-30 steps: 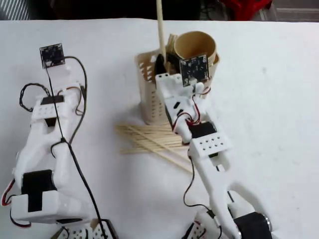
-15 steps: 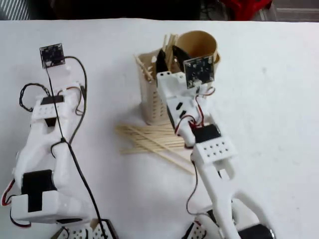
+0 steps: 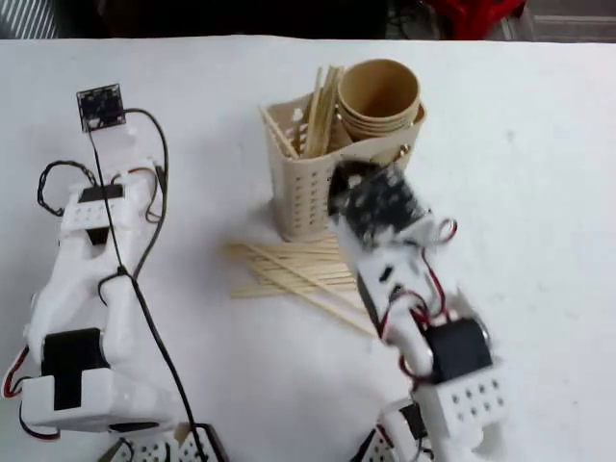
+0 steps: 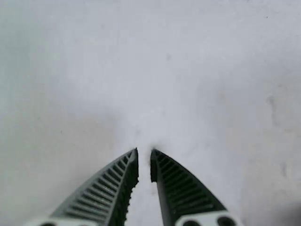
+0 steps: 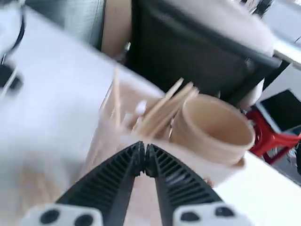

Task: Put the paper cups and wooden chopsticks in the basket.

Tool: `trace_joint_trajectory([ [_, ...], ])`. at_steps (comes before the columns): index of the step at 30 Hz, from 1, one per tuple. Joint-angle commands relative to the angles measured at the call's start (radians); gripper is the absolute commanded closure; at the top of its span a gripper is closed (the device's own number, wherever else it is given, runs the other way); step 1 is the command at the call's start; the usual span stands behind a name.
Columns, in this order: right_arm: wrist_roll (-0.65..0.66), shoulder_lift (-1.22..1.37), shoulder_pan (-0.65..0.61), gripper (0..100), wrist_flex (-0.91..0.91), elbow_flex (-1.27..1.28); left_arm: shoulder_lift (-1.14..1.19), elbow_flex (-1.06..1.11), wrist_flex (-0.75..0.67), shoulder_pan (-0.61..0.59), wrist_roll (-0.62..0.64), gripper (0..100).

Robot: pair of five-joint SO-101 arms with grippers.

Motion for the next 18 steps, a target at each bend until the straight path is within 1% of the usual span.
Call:
trace_joint_trajectory([
  [1, 0.169, -0.117, -0.002, 98.1, 0.375, -0.003, -0.002, -0.015, -0.014, 0.012, -0.014, 93],
  [4, 0.186, -0.137, 0.041, 98.1, 0.553, -0.002, -0.002, -0.014, -0.011, 0.012, -0.015, 93],
  [6, 0.189, -0.14, 0.119, 98.1, 0.618, 0.026, -0.007, -0.017, 0.014, 0.012, -0.015, 93],
  [8, 0.192, -0.145, 0.209, 98.1, 0.65, 0.092, -0.01, -0.046, 0.086, 0.012, -0.017, 93],
  [12, 0.192, -0.147, 0.407, 98.1, 0.641, 0.25, -0.008, -0.199, 0.356, 0.018, -0.091, 93],
  [14, 0.193, -0.147, 0.526, 98.2, 0.615, 0.296, -0.008, -0.282, 0.494, 0.019, -0.133, 93],
  [16, 0.196, -0.147, 0.639, 98.2, 0.572, 0.33, -0.008, -0.351, 0.635, 0.019, -0.219, 93],
  [18, 0.218, -0.147, 0.713, 98.2, 0.522, 0.394, -0.01, -0.399, 0.763, 0.019, -0.327, 93],
])
